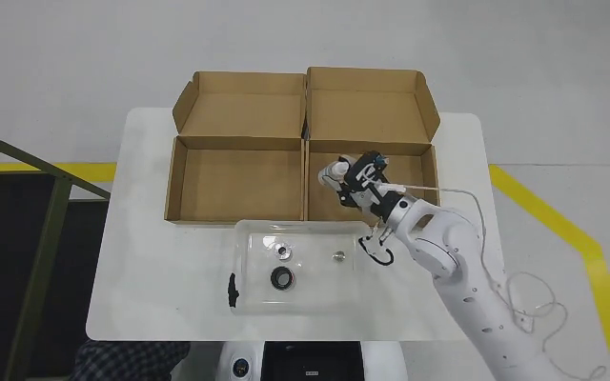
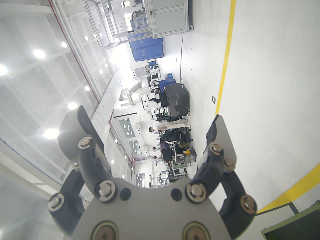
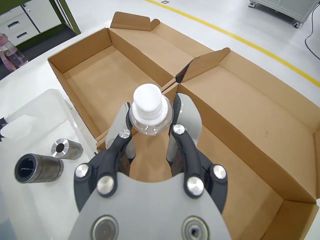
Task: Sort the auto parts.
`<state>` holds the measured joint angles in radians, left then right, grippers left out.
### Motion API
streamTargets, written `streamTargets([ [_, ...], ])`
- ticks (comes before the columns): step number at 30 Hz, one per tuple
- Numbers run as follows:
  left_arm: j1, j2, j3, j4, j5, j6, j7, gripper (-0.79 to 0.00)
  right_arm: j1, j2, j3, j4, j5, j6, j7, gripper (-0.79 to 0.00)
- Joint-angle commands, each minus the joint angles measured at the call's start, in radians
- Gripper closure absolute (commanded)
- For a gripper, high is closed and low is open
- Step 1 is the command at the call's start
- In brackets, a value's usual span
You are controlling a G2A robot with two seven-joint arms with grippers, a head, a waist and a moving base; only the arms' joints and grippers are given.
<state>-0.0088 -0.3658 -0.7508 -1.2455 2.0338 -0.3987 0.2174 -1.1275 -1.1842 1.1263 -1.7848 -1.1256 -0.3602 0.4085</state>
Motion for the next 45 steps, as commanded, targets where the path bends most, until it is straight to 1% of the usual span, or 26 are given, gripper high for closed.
streamTargets([
  [1, 0.0, 0.0, 0.0, 0.0, 0.0, 0.0, 0.0, -0.785, 0.018, -0.003, -0.011, 0.023, 0.0, 0.008, 0.006, 0.0],
  [11, 0.0, 0.0, 0.0, 0.0, 0.0, 0.0, 0.0, -0.785, 0.109, -0.025, -0.075, 0.147, -0.008, 0.048, 0.035, 0.0],
  [21, 0.0, 0.0, 0.0, 0.0, 0.0, 0.0, 0.0, -0.785, 0.172, -0.049, -0.137, 0.238, -0.016, 0.093, 0.04, 0.0],
  [22, 0.0, 0.0, 0.0, 0.0, 0.0, 0.0, 0.0, -0.785, 0.176, -0.051, -0.141, 0.244, -0.018, 0.096, 0.042, -0.049],
  [23, 0.0, 0.0, 0.0, 0.0, 0.0, 0.0, 0.0, -0.785, 0.179, -0.053, -0.144, 0.252, -0.018, 0.097, 0.044, -0.129],
  [24, 0.0, 0.0, 0.0, 0.0, 0.0, 0.0, 0.0, -0.785, 0.183, -0.054, -0.146, 0.259, -0.018, 0.1, 0.045, -0.145],
  [27, 0.0, 0.0, 0.0, 0.0, 0.0, 0.0, 0.0, -0.785, 0.192, -0.058, -0.15, 0.278, -0.016, 0.101, 0.048, -0.228],
  [30, 0.0, 0.0, 0.0, 0.0, 0.0, 0.0, 0.0, -0.785, 0.198, -0.062, -0.154, 0.291, -0.015, 0.098, 0.05, -0.262],
  [31, 0.0, 0.0, 0.0, 0.0, 0.0, 0.0, 0.0, -0.785, 0.199, -0.063, -0.154, 0.294, -0.013, 0.099, 0.05, -0.286],
  [32, 0.0, 0.0, 0.0, 0.0, 0.0, 0.0, 0.0, -0.785, 0.199, -0.064, -0.155, 0.296, -0.012, 0.097, 0.051, -0.345],
  [33, 0.0, 0.0, 0.0, 0.0, 0.0, 0.0, 0.0, -0.785, 0.199, -0.064, -0.156, 0.297, -0.012, 0.097, 0.052, -0.456],
  [34, 0.0, 0.0, 0.0, 0.0, 0.0, 0.0, 0.0, -0.785, 0.199, -0.065, -0.156, 0.298, -0.011, 0.097, 0.052, -0.727],
  [35, 0.0, 0.0, 0.0, 0.0, 0.0, 0.0, 0.0, -0.785, 0.199, -0.066, -0.156, 0.297, -0.012, 0.097, 0.053, -0.785],
  [40, 0.0, 0.0, 0.0, 0.0, 0.0, 0.0, 0.0, -0.785, 0.19, -0.064, -0.14, 0.268, -0.013, 0.091, 0.059, -0.785],
  [42, 0.0, 0.0, 0.0, 0.0, 0.0, 0.0, 0.0, -0.785, 0.178, -0.062, -0.126, 0.24, 0.006, 0.079, 0.057, -0.785],
  [45, 0.0, 0.0, 0.0, 0.0, 0.0, 0.0, 0.0, -0.785, 0.155, -0.054, -0.094, 0.171, -0.006, 0.067, 0.073, -0.785],
])
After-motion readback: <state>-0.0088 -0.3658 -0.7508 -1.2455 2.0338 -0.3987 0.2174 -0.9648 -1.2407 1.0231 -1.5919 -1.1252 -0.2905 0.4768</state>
